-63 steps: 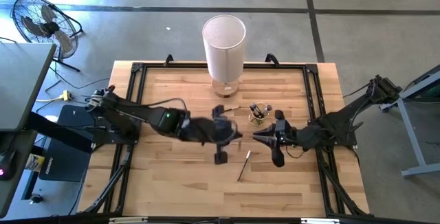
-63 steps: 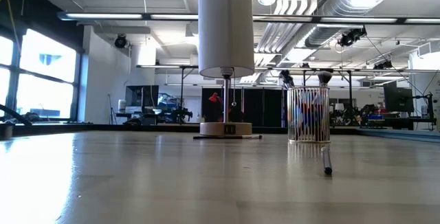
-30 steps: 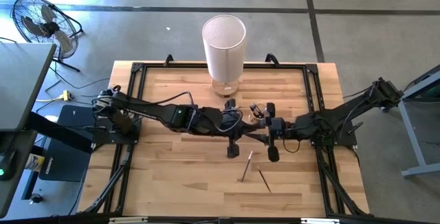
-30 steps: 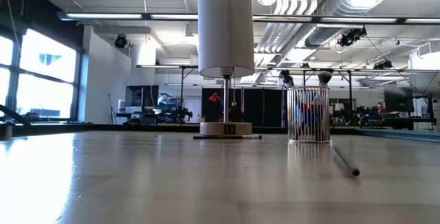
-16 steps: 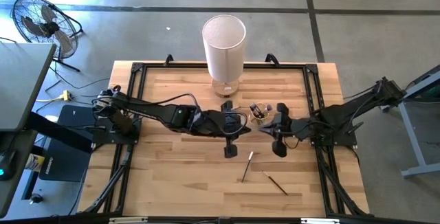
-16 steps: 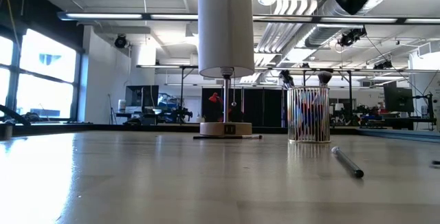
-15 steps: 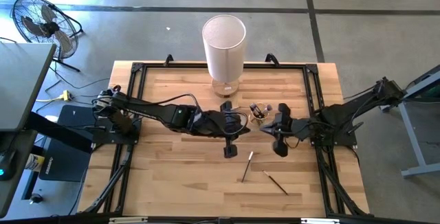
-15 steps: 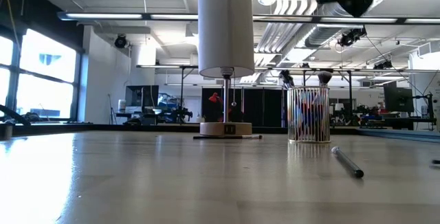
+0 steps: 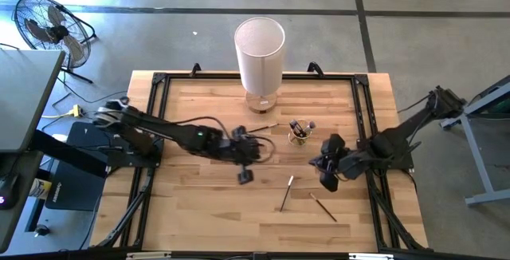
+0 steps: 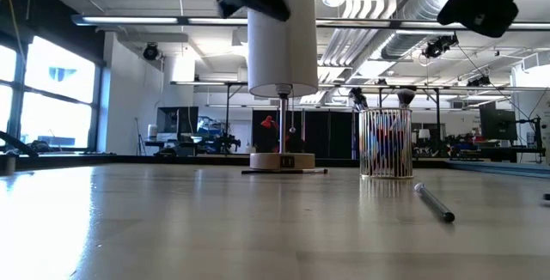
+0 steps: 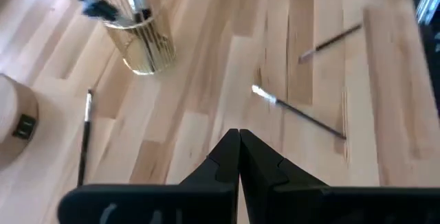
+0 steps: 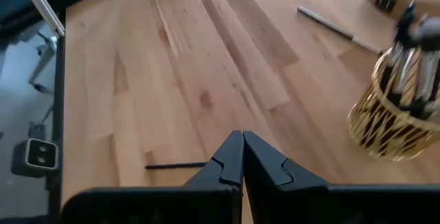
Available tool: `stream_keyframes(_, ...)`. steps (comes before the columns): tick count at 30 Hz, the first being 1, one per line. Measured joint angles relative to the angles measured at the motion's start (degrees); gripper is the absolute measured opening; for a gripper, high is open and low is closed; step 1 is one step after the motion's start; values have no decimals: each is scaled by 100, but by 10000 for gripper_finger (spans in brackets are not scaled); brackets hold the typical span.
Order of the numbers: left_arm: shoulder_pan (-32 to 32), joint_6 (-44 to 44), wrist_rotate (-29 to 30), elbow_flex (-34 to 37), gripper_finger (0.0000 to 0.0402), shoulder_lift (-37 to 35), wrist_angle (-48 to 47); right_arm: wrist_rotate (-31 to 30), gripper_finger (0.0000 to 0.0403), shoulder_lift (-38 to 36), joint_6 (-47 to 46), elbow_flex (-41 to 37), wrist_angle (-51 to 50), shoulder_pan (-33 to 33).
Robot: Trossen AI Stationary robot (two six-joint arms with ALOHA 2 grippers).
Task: Pick & Place Makeup Brushes
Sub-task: Put the black eyeshadow brush into the makeup brush holder
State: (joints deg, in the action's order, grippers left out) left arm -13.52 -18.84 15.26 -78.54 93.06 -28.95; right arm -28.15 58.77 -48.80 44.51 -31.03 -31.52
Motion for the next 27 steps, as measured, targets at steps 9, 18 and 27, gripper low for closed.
stream_keyframes(9,2,456,-288,3040,0,-2224,2427,-160,0,336,-1166,0,19,-172)
stream_keyframes(18,118,1286,-605,5329,0,-4562,3276,181,0,378,-1428,4,123,155)
stream_keyframes(27,1262,1557,-1995,6501,0,-6042,3676,613,0,529,-1829,334,-63,578)
